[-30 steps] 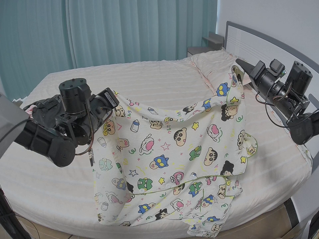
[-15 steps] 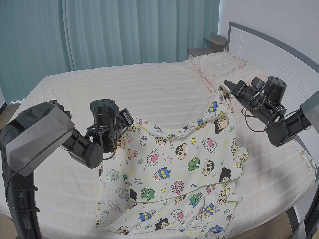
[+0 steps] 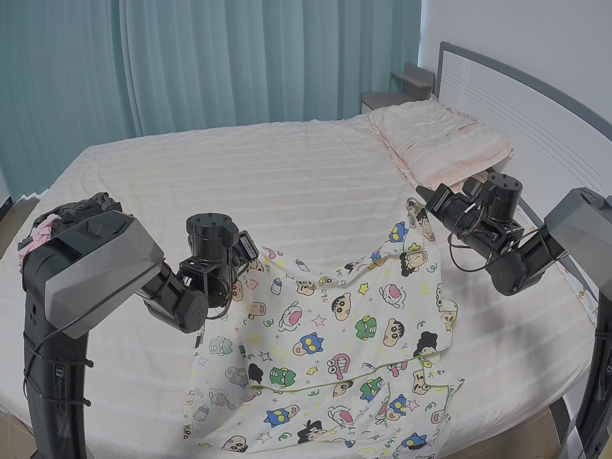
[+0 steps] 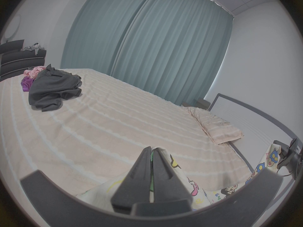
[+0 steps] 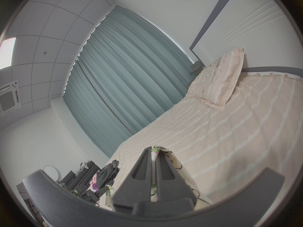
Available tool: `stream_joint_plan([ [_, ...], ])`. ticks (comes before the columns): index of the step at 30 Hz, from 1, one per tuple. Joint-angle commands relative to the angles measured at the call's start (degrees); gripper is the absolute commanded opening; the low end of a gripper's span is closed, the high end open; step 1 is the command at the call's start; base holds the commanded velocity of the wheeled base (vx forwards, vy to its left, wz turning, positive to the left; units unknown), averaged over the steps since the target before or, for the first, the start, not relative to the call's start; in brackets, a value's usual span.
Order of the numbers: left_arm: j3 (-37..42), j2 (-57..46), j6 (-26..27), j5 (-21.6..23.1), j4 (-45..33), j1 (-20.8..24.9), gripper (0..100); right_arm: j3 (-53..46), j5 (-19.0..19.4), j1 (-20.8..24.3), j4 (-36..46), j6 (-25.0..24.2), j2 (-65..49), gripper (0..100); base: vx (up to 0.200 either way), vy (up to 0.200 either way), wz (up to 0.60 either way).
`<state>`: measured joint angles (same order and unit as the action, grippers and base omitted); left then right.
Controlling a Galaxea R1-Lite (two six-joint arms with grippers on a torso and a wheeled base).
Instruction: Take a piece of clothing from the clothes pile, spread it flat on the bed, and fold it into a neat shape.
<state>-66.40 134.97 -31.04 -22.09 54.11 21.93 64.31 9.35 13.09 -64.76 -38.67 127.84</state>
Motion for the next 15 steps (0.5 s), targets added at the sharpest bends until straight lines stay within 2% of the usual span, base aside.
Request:
stream_joint_plan([
  [1,0.3,1.8,0.0,0.0,0.0,-0.3,0,0.1,0.0,0.1,-0.2,0.0,2.6,0,0.200,0.000,0.00],
  [3,0.1,2.5,0.1,0.0,0.1,-0.3,0,0.1,0.0,0.2,-0.2,0.0,2.9,0,0.200,0.000,0.00],
  [15,-3.8,7.9,0.4,-2.1,0.1,-0.6,0,3.5,-1.6,0.2,0.3,0.1,9.8,0,0.000,0.000,0.00],
])
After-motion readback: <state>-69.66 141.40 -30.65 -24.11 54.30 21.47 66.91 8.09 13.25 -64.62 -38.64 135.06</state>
